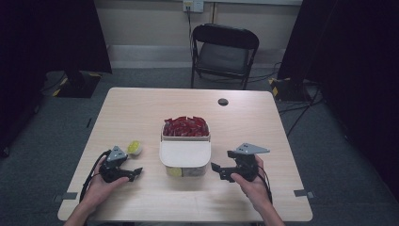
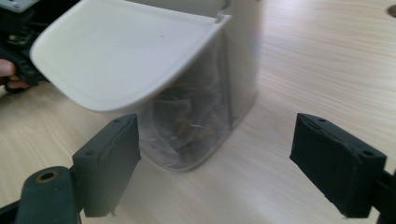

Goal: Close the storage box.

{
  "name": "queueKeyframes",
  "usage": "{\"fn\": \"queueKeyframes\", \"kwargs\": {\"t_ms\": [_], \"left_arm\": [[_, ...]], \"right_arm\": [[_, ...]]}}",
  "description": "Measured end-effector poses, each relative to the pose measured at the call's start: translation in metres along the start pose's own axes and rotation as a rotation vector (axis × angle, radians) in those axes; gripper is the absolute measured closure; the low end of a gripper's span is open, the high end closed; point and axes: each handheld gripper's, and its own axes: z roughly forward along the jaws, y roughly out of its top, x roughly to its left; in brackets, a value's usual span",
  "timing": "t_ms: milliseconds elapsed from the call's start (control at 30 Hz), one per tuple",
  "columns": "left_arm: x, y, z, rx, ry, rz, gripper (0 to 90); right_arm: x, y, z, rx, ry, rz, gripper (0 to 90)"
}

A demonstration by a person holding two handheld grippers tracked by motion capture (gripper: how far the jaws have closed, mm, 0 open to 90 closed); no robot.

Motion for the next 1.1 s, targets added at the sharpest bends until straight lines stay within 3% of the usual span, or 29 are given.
{"fn": "queueKeyframes", "kwargs": {"t_ms": [233,567,667,1100], "left_arm": [[0.0,0.0,0.0,0.003,-0.001,0.005,14.8],[0.001,0.001,0.0,0.001,0.003,-0.006,14.7],[0.001,0.001,0.001,-0.004,0.0,-0.017,14.7],[0.002,0.001,0.002,0.0,0.005,-0.011,14.7]], "right_arm": [[-0.023,0.001,-0.013,-0.03,-0.068,0.035,15.1],[-0.061,-0.005,-0.017,-0.009,-0.176,0.093,15.2],[-0.074,-0.008,-0.018,-0.006,-0.229,0.103,15.4],[-0.109,-0.03,-0.008,0.094,-0.343,0.164,15.0]]}}
